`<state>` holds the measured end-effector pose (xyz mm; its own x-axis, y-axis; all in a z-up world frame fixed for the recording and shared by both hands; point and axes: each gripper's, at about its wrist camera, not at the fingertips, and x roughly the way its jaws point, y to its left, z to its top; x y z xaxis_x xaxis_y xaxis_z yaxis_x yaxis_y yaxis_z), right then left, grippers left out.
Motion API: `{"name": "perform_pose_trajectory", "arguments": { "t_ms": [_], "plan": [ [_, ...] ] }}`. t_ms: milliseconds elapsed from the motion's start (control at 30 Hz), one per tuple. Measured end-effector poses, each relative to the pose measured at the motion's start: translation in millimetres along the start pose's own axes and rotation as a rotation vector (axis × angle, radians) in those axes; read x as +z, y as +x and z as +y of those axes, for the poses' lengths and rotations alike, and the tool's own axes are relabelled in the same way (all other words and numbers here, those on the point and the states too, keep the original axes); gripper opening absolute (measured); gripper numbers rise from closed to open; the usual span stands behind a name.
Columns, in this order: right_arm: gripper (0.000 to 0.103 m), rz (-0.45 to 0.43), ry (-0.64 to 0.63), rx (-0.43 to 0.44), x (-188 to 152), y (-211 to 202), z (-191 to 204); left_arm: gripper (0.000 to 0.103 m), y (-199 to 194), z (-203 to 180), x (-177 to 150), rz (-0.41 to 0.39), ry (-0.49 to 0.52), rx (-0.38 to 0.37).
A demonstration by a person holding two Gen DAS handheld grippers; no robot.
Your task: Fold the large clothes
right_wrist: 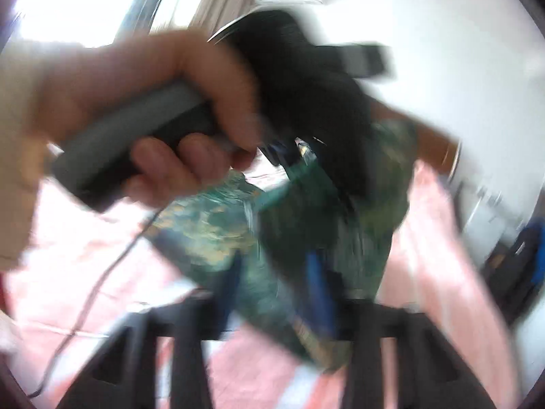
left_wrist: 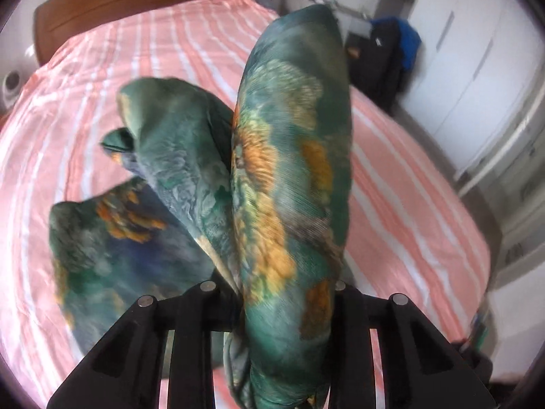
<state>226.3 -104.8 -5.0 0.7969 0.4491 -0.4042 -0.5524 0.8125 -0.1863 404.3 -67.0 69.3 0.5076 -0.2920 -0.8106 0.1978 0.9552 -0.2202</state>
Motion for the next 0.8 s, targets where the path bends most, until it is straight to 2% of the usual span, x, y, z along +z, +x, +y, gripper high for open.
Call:
{"name": "perform_pose_trajectory", "arguments": {
  "t_ms": [33, 100, 200, 267, 367, 433, 467, 533, 600, 667, 733, 767, 800],
  "plan": [
    [0.071, -0.012, 0.048, 0.023, -1.9, -11.2, -5.0, 0.028, -10.0, 20.3, 3.5, -0.022, -0.037, -0.013],
    [0.075, -0.031, 0.145, 0.059, -10.1, -32.0, -19.4, 0.028, -26.5, 56.2, 2.5, -0.055, -0.089, -0.016],
    [0.076, 0.0, 0.22, 0.074, -37.4, -49.8, -35.2, 0.029, -38.6, 120.1, -13.5, -0.071, -0.188, 0.001],
    [0.076, 0.051, 0.25, 0.065, -63.3, -49.2, -42.8, 0.029, -34.9, 162.8, -37.2, -0.066, -0.294, 0.018],
    [0.076, 0.127, 0.321, 0.065, -99.2, -44.9, -53.5, 0.03, -2.6, 222.0, -95.4, -0.012, -0.48, 0.038],
    [0.076, 0.184, 0.391, 0.071, -117.1, -41.1, -56.2, 0.032, 13.7, 237.9, -123.6, -0.019, -0.547, 0.016],
    [0.076, 0.204, 0.414, 0.078, -124.8, -40.1, -55.9, 0.034, 17.4, 241.6, -134.3, -0.048, -0.571, -0.009],
    [0.076, 0.231, 0.435, 0.086, -134.7, -39.0, -53.0, 0.042, 16.2, 244.1, -143.9, -0.106, -0.611, -0.061],
    [0.076, 0.254, 0.433, 0.086, -139.0, -38.7, -50.4, 0.06, 11.5, 244.9, -151.0, -0.158, -0.665, -0.127],
    [0.076, 0.264, 0.419, 0.071, -135.9, -40.2, -45.5, 0.072, -2.3, 246.5, -161.8, -0.198, -0.71, -0.169],
    [0.084, 0.268, 0.406, 0.051, -134.3, -40.4, -42.4, 0.08, -16.6, 247.0, -173.9, -0.223, -0.726, -0.191],
    [0.087, 0.27, 0.404, 0.036, -133.3, -39.2, -42.9, 0.09, -23.2, 253.8, -180.7, -0.224, -0.73, -0.18],
    [0.09, 0.271, 0.404, 0.02, -133.7, -45.6, -43.3, 0.095, -33.9, 253.7, -190.6, -0.222, -0.736, -0.149]
  ]
}}
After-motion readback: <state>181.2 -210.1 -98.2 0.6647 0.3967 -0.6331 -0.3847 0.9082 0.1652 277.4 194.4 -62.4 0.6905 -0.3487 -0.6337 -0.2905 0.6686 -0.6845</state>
